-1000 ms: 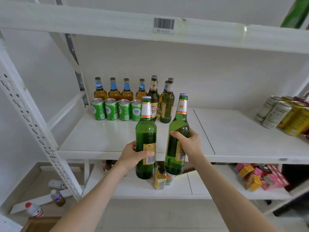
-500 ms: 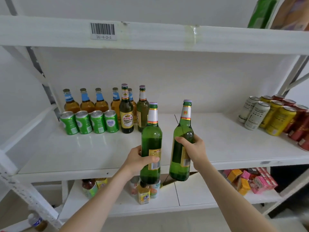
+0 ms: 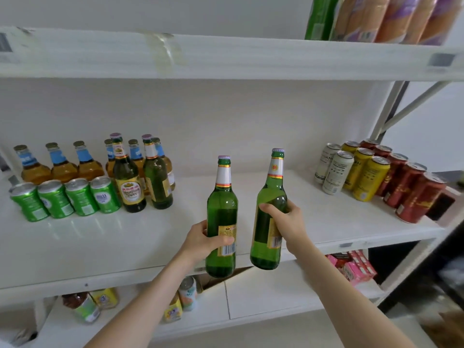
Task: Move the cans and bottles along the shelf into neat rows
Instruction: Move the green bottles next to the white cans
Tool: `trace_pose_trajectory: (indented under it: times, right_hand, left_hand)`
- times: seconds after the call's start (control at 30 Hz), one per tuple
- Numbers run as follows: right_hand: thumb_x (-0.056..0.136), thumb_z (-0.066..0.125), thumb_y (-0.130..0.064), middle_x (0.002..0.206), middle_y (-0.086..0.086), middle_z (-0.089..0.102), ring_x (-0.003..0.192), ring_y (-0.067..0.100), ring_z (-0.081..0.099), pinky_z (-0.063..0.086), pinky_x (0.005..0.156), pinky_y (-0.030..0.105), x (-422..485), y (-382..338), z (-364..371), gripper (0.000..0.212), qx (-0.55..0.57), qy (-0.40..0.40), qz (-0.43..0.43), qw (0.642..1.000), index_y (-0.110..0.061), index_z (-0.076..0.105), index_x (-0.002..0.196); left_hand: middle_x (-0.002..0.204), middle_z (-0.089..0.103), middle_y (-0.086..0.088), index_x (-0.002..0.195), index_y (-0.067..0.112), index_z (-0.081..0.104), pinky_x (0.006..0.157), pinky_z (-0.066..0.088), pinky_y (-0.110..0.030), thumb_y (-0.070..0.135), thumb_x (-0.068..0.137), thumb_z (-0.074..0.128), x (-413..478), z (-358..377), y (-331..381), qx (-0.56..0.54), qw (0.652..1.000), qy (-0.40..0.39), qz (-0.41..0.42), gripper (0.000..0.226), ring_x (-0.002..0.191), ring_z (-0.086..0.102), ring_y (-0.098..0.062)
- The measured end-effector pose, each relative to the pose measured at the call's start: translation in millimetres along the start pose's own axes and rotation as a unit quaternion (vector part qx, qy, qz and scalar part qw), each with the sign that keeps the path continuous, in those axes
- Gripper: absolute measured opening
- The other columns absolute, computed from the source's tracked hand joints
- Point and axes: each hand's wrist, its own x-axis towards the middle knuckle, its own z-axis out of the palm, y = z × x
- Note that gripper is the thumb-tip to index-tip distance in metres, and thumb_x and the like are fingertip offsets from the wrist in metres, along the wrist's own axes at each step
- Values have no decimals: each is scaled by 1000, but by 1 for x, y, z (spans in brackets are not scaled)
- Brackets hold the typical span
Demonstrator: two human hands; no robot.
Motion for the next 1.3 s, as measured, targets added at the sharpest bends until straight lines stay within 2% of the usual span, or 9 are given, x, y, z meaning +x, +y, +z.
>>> trace_pose_trajectory:
  times: [0.17,0.33,0.5,0.73,0.87,1.03,1.2,1.3]
  right_hand:
    - [69,84,-32,81,-5,74,80,16,71,55,62,29,9,-3,-63,31,-8,-13,2,1000,-24,68,95]
    - [69,83,-33,79,-7,73,77,12,71,53,60,25,27,-1,-113,31,-13,-29,-4,999,-25,68,95]
    - [69,83,-34,81,-7,74,77,13,72,54,60,25,62,5,-144,32,-10,-26,-1,1000,-24,68,95]
    - [69,84,-30,83,-6,74,84,17,71,54,65,30,119,10,-172,29,8,-9,5,1000,-27,67,93]
    - [70,84,-28,86,-7,73,87,16,69,52,65,29,152,11,-182,29,11,-6,1,1000,-28,67,93]
    - [66,84,-34,84,-15,73,87,12,69,53,66,28,198,13,-189,32,6,-18,-7,1000,-32,68,94]
    - [52,82,-47,88,-20,73,90,9,69,53,71,30,243,15,-191,50,7,-50,-11,999,-35,66,98]
    - [56,83,-44,91,-20,73,91,6,67,52,72,28,264,17,-186,48,8,-59,-20,998,-36,65,100]
  left_hand:
    - [94,74,8,100,29,66,66,54,-22,26,75,82,4,69,7,-18,1000,23,-4,30,92,69,-12]
    - [100,74,5,104,27,66,73,56,-28,24,75,83,19,121,14,-23,999,22,-1,33,96,68,-14]
    - [92,75,11,103,28,67,64,54,-18,23,74,83,51,150,27,-14,1000,5,11,33,90,71,-8]
    - [97,75,6,103,28,67,74,55,-27,21,74,83,115,178,42,-7,1000,-6,13,34,95,69,-13]
    - [92,76,11,101,30,67,67,55,-21,22,71,85,144,190,46,-11,1000,-1,14,36,90,71,-8]
    - [95,75,13,102,30,68,69,55,-21,44,50,85,179,206,51,-25,999,8,25,56,89,71,-5]
    - [93,75,16,101,33,67,70,55,-22,48,44,84,216,218,51,-29,999,35,31,61,88,71,-4]
    - [92,76,15,101,31,67,69,55,-21,48,42,84,236,221,51,-28,998,49,39,63,89,71,-7]
